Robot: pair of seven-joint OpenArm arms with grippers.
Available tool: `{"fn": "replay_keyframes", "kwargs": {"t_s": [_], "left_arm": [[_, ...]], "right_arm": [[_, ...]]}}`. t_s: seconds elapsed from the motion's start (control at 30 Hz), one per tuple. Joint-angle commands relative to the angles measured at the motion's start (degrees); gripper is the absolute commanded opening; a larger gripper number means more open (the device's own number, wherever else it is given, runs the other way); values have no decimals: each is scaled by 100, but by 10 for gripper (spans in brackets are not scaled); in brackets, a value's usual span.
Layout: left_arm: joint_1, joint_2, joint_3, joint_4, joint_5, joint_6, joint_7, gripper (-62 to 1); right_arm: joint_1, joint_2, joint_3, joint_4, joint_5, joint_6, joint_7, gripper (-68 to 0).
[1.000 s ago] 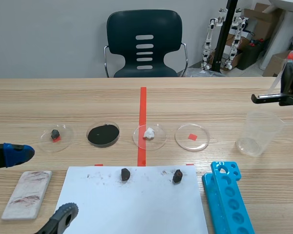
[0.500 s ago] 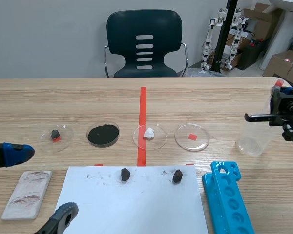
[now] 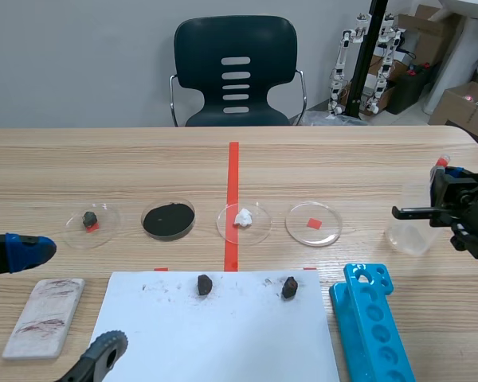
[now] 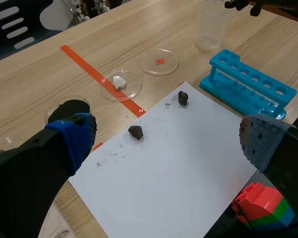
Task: Put the dropper in the beaker
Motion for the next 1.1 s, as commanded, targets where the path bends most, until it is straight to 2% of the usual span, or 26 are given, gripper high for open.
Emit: {"fn": "replay_keyframes", "kwargs": {"t_s": [0.0, 0.2, 0.4, 0.53, 0.6, 0.73, 1.07], "left_arm": [[-17, 11, -37, 35, -55, 13, -83, -4], [-17, 11, -37, 35, -55, 13, -83, -4], [-17, 13, -37, 35, -55, 13, -85, -4], [-17, 11, -37, 35, -55, 13, -85, -4], [-17, 11, -37, 35, -55, 13, -85, -4], [-17, 11, -37, 35, -55, 13, -83, -4], [-17, 11, -37, 35, -55, 13, -83, -4]], "right_arm": [[94, 94, 7, 22, 39, -22, 48, -623], [48, 94, 7, 15, 33, -24, 46, -486], [-114, 94, 7, 24, 42, -22, 90, -295], [-328, 94, 7, 144, 136, -22, 289, -155], [-448, 94, 7, 260, 173, -22, 317, -106], [-710, 94, 7, 551, 184, -22, 376, -71], [-920, 94, 7, 664, 195, -35, 605, -69]]}}
